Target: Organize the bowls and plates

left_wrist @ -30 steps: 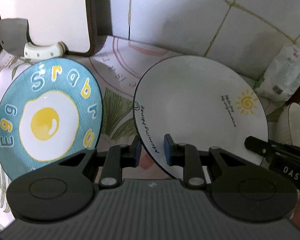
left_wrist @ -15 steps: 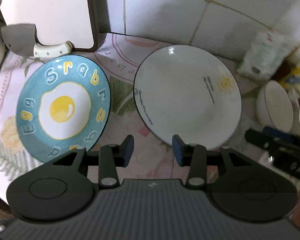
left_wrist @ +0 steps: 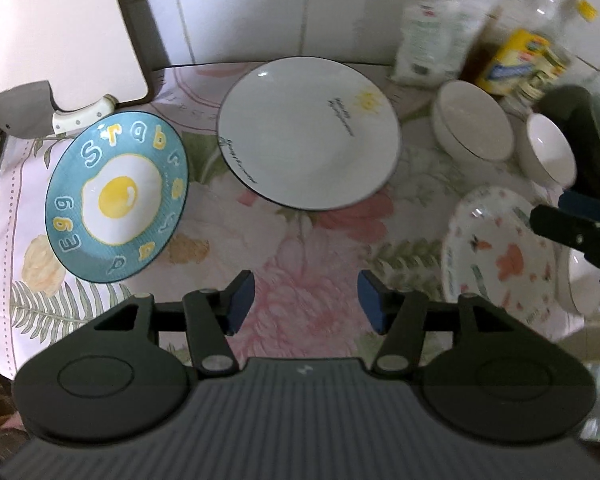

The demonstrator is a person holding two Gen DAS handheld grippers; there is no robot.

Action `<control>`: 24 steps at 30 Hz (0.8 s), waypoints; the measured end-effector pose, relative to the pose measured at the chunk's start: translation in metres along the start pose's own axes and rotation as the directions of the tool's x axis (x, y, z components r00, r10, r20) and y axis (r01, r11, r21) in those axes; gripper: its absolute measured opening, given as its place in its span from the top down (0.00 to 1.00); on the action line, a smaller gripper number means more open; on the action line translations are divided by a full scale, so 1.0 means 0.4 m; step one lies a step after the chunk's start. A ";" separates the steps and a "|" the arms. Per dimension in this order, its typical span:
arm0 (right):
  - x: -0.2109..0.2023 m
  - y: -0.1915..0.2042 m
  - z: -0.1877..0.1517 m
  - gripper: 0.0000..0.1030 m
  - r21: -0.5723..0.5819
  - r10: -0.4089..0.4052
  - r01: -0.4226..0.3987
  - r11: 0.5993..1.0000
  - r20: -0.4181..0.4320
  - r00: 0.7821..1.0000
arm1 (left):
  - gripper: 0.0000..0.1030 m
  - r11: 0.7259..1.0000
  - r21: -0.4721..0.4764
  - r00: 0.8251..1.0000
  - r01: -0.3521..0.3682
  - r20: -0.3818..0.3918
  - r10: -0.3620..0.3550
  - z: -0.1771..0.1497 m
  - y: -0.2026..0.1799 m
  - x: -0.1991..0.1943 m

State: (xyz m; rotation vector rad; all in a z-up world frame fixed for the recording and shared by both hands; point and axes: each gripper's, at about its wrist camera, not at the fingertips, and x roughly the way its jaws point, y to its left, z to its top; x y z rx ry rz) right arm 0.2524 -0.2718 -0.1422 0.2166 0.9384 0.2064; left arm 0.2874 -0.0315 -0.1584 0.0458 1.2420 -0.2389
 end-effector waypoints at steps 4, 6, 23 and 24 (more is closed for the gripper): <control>-0.053 -0.015 -0.030 0.34 0.026 0.024 -0.024 0.999 -0.010 1.000 | 0.42 0.996 0.083 0.999 0.039 -0.025 -0.037 -0.027 -0.043 -0.036; -0.074 -0.024 -0.050 0.34 0.048 0.017 -0.017 0.999 -0.003 1.000 | 0.41 0.992 0.124 0.999 0.036 -0.034 -0.032 -0.038 -0.063 -0.049; -0.154 -0.093 -0.276 0.34 0.185 0.002 0.000 0.983 -0.012 1.000 | 0.36 0.946 0.309 0.994 0.101 -0.074 -0.082 -0.115 -0.225 -0.044; -0.150 -0.102 -0.290 0.34 0.203 -0.003 0.003 0.979 0.001 1.000 | 0.36 0.945 0.309 0.994 0.104 -0.077 -0.084 -0.117 -0.230 -0.035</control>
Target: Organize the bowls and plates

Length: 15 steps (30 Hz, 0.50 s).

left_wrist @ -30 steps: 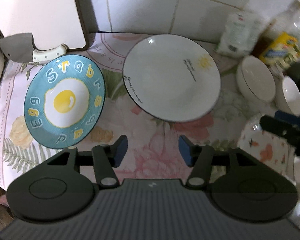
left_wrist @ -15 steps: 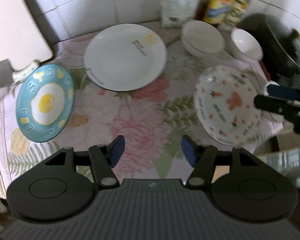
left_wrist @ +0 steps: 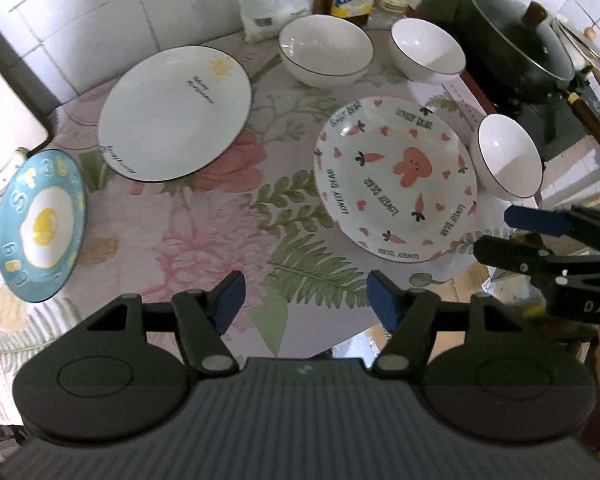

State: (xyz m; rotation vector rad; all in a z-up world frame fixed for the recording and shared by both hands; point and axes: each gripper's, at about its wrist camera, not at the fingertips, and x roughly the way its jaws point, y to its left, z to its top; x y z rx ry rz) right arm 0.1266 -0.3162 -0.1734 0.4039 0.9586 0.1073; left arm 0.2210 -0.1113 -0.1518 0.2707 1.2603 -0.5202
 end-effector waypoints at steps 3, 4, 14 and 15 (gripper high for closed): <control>0.017 -0.038 -0.035 0.34 0.059 -0.019 0.017 0.998 0.036 0.999 | 0.36 1.000 -0.003 1.000 -0.008 0.007 0.008 0.003 -0.013 0.033; 0.025 -0.054 -0.043 0.34 0.088 -0.032 0.028 0.996 0.041 0.999 | 0.36 1.000 -0.003 1.000 -0.023 0.010 0.023 0.004 -0.019 0.046; 0.124 -0.122 -0.084 0.34 0.112 -0.176 0.163 0.980 0.117 0.978 | 0.36 0.999 0.003 0.993 -0.047 0.111 0.047 0.036 -0.049 0.185; 0.140 -0.132 -0.087 0.34 0.114 -0.184 0.171 0.979 0.119 0.976 | 0.36 0.999 0.005 0.992 -0.049 0.120 0.048 0.040 -0.051 0.197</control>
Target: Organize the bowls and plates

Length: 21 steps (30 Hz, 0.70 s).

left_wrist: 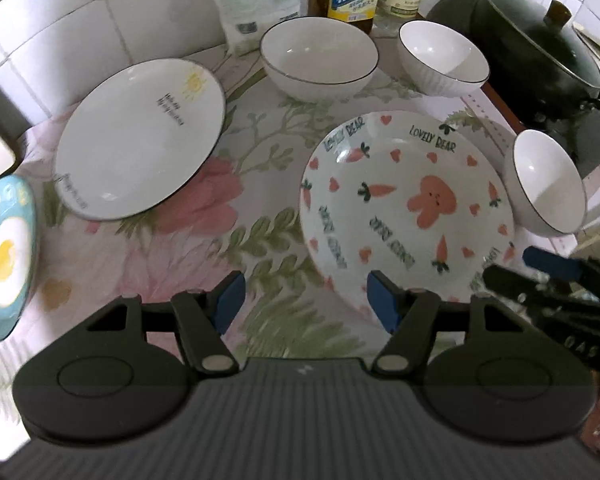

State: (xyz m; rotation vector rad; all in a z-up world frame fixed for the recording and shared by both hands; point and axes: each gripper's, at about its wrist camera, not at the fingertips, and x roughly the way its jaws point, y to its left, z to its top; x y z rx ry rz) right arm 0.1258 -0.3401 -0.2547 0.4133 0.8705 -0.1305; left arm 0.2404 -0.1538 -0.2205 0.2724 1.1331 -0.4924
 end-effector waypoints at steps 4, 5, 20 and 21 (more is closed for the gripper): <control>0.056 -0.030 -0.019 0.34 0.032 -0.004 0.004 0.999 0.010 1.000 | 0.36 1.000 -0.026 1.000 -0.009 0.013 0.009 0.005 -0.003 0.065; 0.066 -0.031 -0.022 0.34 0.024 -0.010 0.010 1.000 0.015 1.000 | 0.36 0.999 -0.038 1.000 -0.013 0.011 0.013 0.006 -0.001 0.079; 0.100 -0.036 -0.020 0.43 0.048 0.035 -0.038 0.998 0.062 0.997 | 0.62 0.984 -0.156 0.995 0.084 -0.034 -0.091 0.018 0.041 0.144; 0.099 -0.035 -0.021 0.44 0.037 0.033 -0.035 0.999 0.059 0.998 | 0.65 0.983 -0.159 0.994 0.096 -0.035 -0.103 0.021 0.039 0.146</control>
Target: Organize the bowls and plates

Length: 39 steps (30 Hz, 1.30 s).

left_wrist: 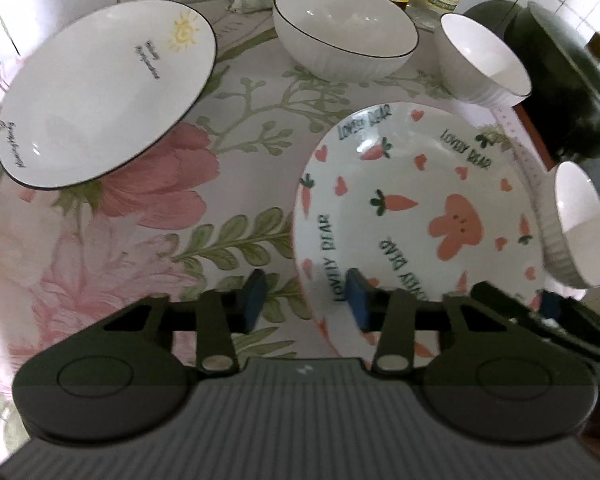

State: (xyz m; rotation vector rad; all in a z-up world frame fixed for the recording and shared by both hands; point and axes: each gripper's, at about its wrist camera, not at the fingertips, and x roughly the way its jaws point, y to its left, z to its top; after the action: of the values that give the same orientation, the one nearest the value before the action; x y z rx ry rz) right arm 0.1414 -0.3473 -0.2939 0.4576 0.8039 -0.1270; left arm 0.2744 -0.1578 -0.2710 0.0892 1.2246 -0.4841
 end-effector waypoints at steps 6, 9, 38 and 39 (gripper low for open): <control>0.002 -0.008 0.011 0.52 0.028 -0.019 0.019 0.999 -0.019 1.000 | 0.73 1.000 0.008 1.000 0.015 0.003 -0.015 0.000 -0.022 0.007; 0.007 -0.003 0.024 0.52 0.031 -0.031 0.032 0.999 -0.047 0.998 | 0.72 1.000 0.001 1.000 0.011 0.004 -0.011 0.001 -0.024 0.008; -0.065 0.025 0.078 0.78 0.064 0.018 -0.009 0.998 -0.149 0.989 | 0.76 0.999 0.029 1.000 -0.016 0.014 0.015 -0.037 0.013 -0.063; -0.071 0.030 0.081 0.78 0.063 0.024 -0.015 0.998 -0.150 0.988 | 0.76 1.000 0.025 1.000 -0.012 0.015 0.011 -0.040 0.019 -0.075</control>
State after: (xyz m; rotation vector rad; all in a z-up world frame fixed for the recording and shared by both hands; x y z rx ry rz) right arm 0.1466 -0.3528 -0.2499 0.5377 0.9452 -0.1001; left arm 0.2556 -0.1367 -0.2507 0.1135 1.2027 -0.4890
